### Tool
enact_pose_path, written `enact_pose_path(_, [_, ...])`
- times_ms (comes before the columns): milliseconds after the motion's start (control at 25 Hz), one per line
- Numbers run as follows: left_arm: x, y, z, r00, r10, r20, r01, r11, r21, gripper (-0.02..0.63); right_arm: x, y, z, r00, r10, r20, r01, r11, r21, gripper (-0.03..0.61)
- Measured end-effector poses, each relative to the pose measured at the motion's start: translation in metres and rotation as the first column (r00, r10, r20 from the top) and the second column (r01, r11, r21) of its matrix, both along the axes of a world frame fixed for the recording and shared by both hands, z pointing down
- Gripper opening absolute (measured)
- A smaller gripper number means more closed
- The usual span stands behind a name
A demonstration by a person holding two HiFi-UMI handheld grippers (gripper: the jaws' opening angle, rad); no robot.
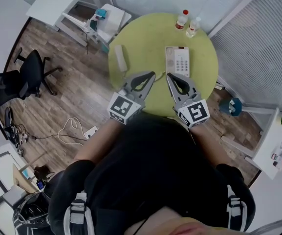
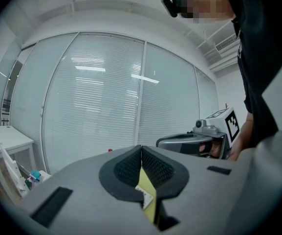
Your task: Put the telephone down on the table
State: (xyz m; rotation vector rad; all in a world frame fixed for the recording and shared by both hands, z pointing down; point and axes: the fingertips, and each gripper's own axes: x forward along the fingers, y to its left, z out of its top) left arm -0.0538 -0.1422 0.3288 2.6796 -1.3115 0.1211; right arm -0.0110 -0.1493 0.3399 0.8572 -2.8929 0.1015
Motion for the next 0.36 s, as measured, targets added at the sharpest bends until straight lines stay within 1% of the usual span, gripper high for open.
enact_pose_path(360, [-0.0043,0.0033,0.0018,1.0,-0.004,-0.003,0.004,1.0,-0.001,0.012,-0.0048,0.0009,-0.0007,1.0,-0.002,-0.001,0.002,1.0,-0.001,0.017])
